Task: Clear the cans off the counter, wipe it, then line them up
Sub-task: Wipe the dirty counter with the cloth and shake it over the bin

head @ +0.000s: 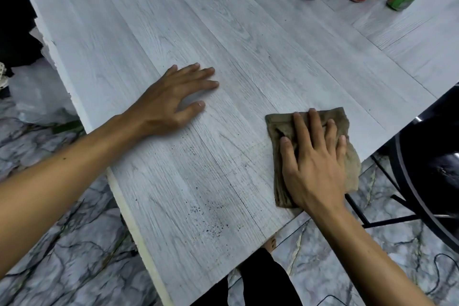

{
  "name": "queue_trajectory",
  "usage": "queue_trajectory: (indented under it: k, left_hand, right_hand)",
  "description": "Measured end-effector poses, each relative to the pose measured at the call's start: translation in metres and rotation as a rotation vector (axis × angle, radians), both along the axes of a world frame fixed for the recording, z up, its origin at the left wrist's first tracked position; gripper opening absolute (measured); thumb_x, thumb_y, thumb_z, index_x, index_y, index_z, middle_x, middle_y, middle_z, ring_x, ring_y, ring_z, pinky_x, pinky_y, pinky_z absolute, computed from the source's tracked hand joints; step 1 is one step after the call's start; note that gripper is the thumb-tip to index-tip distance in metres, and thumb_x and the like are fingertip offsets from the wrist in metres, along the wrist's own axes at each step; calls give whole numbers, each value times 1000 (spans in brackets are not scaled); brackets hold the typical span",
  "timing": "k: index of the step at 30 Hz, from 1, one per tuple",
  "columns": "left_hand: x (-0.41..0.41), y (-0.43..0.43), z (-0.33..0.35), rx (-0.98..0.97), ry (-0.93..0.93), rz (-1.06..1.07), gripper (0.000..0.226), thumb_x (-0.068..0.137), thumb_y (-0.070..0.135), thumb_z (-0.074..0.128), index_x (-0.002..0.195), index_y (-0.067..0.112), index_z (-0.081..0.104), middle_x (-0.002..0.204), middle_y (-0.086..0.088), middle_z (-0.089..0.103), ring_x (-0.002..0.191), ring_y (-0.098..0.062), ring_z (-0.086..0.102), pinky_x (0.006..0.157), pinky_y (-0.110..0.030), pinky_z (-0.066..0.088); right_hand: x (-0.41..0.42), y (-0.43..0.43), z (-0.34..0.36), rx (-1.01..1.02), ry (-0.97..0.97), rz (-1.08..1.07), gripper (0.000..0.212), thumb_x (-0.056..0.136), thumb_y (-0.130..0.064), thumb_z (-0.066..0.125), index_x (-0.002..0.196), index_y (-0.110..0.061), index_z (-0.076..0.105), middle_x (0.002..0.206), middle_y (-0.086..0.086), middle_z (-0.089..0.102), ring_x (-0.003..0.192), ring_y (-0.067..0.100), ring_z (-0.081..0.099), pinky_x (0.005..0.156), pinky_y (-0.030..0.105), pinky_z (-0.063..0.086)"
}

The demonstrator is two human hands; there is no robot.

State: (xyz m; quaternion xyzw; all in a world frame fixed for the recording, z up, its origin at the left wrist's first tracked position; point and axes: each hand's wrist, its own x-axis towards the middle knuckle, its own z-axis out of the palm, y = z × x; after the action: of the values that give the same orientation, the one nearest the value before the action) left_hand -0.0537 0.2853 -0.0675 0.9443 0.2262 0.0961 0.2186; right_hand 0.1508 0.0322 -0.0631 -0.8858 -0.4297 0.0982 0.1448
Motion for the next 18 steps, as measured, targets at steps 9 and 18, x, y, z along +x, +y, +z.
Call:
queue_trajectory:
  k: [9,18]
  left_hand:
    - [-14,-6,7,-2,26,28,52,102,44,45,153,33,46,167,13,28,157,-11,15,128,-50,9]
    - [-28,-12,10,-21,29,36,51,104,43,42,153,31,45,167,11,28,157,-11,15,127,-52,9]
  right_hand:
    - [-9,20,4,6,37,89,58,107,-53,21,162,-36,19,172,-6,5,158,24,-5,127,47,-5]
    - [-39,39,5,42,88,222,54,108,-51,22,161,-36,23,172,-7,7,158,22,-4,127,45,-5]
